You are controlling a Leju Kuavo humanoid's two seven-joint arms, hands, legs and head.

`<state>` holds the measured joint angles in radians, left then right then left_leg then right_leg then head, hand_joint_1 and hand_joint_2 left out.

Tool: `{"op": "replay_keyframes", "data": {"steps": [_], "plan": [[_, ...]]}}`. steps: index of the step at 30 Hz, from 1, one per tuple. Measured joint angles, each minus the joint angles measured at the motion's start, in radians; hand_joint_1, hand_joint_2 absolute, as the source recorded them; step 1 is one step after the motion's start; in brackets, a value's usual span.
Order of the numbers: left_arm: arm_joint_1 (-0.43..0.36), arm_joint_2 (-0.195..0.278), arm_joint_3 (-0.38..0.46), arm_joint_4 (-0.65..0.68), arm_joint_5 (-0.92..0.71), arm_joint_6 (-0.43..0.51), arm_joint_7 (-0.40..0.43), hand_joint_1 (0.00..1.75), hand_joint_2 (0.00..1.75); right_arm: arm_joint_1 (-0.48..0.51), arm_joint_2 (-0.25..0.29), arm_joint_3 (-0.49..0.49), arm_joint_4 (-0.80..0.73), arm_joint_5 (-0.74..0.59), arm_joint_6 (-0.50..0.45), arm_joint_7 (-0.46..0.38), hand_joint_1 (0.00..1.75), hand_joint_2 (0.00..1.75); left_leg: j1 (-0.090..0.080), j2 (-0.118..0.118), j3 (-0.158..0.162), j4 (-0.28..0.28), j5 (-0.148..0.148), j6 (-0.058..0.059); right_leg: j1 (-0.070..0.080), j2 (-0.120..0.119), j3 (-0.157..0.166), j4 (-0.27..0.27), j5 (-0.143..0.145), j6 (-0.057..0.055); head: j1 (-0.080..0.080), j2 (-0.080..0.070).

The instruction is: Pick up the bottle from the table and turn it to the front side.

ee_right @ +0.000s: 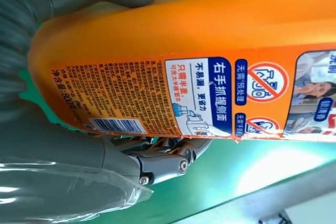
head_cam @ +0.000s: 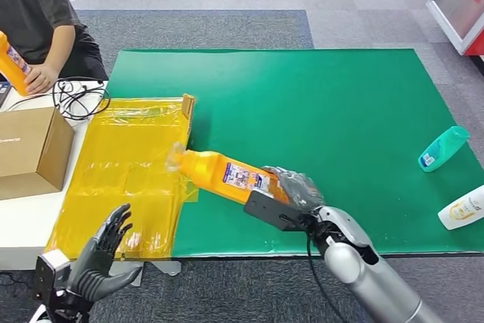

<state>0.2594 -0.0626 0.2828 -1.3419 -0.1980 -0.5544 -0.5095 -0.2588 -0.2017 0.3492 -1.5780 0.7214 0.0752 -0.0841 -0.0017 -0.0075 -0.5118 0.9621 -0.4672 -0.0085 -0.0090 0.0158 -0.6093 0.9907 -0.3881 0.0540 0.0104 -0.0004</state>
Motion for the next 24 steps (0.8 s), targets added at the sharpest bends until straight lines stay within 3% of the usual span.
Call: {"op": "replay_keyframes", "data": {"steps": [9, 16, 24], "plan": [[-0.023, -0.084, 0.023, -0.181, 0.069, 0.007, 0.025, 0.0, 1.75, 0.127, 0.159, -0.139, -0.152, -0.258, 0.061, -0.071, 1.75, 1.75, 0.0, 0.0, 0.001, 0.0, 0.0, 0.0, 0.0, 0.0, 0.0, 0.0, 0.0, 0.0, 0.0, 0.0], [-0.162, -0.072, -0.059, -0.244, 0.178, 0.116, 0.133, 0.0, 1.75, 0.141, 0.227, -0.123, -0.135, -0.481, 0.147, -0.13, 1.75, 1.75, 0.0, -0.001, 0.001, 0.0, 0.002, -0.002, 0.0, 0.0, 0.001, 0.0, 0.002, -0.001, 0.0, 0.0], [-0.273, -0.06, -0.112, -0.243, 0.404, 0.095, 0.252, 0.0, 1.75, 0.141, 0.25, -0.062, -0.07, -0.595, 0.185, -0.182, 1.75, 1.75, 0.0, -0.001, 0.001, 0.0, 0.002, -0.002, 0.0, 0.0, 0.001, 0.0, 0.002, -0.001, 0.0, 0.0]]}}
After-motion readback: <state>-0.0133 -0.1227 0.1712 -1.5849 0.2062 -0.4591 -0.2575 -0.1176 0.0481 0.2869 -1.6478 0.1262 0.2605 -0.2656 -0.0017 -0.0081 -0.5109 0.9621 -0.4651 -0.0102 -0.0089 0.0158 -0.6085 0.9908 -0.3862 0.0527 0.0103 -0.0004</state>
